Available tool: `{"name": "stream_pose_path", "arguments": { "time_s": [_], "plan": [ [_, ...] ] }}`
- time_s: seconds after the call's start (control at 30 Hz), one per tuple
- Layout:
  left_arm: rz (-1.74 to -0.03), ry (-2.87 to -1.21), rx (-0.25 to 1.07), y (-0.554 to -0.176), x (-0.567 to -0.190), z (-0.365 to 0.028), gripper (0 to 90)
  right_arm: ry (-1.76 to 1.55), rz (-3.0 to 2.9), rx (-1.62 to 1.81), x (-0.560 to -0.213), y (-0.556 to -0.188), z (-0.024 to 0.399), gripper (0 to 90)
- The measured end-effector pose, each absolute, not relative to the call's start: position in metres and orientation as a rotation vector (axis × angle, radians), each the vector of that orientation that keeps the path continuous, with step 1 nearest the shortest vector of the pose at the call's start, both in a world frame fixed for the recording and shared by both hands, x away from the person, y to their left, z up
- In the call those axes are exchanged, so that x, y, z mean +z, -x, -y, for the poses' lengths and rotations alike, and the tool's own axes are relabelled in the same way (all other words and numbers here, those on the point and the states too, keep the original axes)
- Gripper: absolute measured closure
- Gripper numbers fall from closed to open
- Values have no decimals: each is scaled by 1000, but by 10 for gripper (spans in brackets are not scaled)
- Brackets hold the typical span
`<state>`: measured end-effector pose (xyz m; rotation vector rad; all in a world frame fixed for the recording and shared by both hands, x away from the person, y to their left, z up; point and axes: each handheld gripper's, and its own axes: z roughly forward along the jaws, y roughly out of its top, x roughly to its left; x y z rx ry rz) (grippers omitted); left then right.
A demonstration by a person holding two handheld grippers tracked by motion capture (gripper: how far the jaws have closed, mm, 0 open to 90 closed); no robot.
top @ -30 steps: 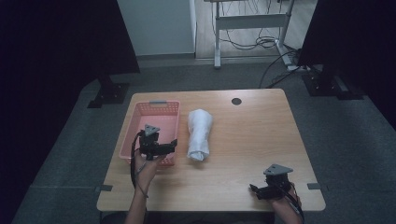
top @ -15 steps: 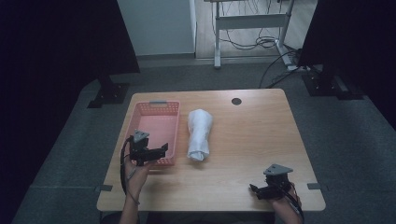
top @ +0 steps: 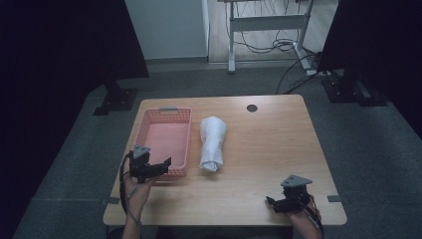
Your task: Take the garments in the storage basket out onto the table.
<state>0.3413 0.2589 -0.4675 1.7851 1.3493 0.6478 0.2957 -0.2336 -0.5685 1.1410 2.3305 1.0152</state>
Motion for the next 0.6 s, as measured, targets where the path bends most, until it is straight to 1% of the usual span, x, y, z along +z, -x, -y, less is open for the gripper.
{"name": "stream_pose_path", "arguments": {
  "time_s": [0.6],
  "plan": [
    [-1400, -1768, 674, -324, -479, -284, 76, -1141, -2331, 1015, -569, -296, 234, 28]
  ]
}}
